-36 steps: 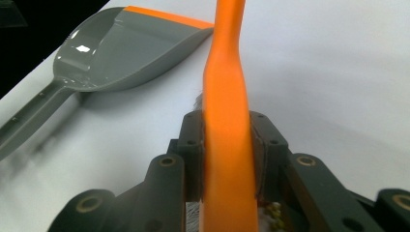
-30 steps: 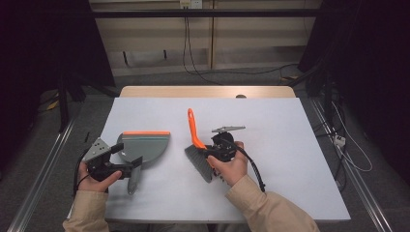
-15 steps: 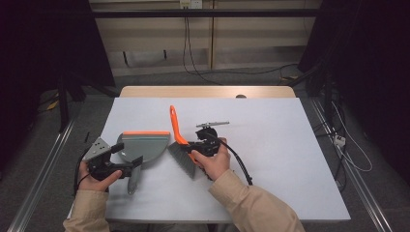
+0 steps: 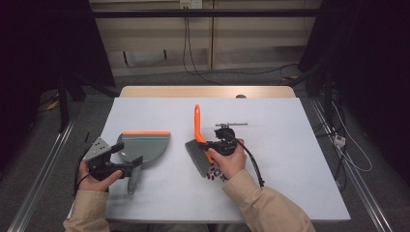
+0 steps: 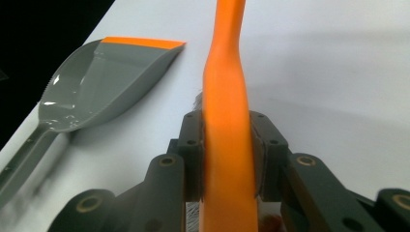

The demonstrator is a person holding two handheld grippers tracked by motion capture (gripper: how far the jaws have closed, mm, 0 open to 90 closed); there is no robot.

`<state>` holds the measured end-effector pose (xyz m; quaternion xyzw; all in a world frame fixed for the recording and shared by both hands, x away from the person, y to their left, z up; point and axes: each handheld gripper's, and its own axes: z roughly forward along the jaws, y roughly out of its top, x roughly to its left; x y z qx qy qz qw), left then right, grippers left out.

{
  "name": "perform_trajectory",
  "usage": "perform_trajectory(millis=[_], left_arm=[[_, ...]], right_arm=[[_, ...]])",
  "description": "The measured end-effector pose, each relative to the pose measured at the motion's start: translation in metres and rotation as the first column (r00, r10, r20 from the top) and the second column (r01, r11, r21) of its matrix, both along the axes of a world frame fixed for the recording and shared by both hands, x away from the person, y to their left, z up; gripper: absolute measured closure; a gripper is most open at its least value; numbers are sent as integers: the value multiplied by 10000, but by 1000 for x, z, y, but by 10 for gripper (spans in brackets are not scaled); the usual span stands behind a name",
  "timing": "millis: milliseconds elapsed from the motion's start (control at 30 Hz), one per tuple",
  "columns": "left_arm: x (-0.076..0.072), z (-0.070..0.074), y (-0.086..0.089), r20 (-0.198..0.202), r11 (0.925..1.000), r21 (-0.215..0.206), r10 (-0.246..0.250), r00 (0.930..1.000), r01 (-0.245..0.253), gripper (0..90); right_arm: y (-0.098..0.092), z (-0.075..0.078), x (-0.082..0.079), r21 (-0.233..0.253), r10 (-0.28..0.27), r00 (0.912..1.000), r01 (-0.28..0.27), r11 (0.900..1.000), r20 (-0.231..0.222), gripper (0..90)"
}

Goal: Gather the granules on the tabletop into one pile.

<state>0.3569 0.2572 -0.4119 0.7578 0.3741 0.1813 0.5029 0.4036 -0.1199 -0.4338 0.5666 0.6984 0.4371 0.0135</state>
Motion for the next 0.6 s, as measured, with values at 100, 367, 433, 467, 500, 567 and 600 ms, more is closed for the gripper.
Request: perform_trajectory(millis=[100, 367, 433, 467, 500, 567, 600], left_arm=[[0, 0, 0, 3, 10000, 78, -7, 10000, 7, 65], [0, 1, -1, 2, 10000, -40, 25, 10000, -25, 65], [0, 1, 0, 34, 10000, 70, -31, 10000, 31, 65], [0, 1, 0, 39, 10000, 70, -30, 10000, 30, 65], [0, 1, 0, 43, 10000, 70, -31, 10000, 31, 65], [0, 1, -1, 50, 10000, 75, -31, 10000, 30, 65], [0, 2, -1, 50, 10000, 69, -29, 10000, 28, 65]], right_arm=[[-8, 0, -3, 137, -151, 9999, 151, 9998, -35, 707], [-10, 2, -5, 121, -267, 9996, 266, 9996, 8, 708], [-11, 2, -6, -14, -261, 9996, 261, 9997, 83, 707], [-12, 2, -7, -47, -271, 9996, 271, 9996, 84, 707], [-14, 2, -7, -59, -296, 9995, 297, 9995, 108, 707], [-16, 2, -8, -123, -313, 9994, 314, 9994, 136, 707], [-17, 3, -9, -164, -318, 9994, 320, 9994, 143, 707]])
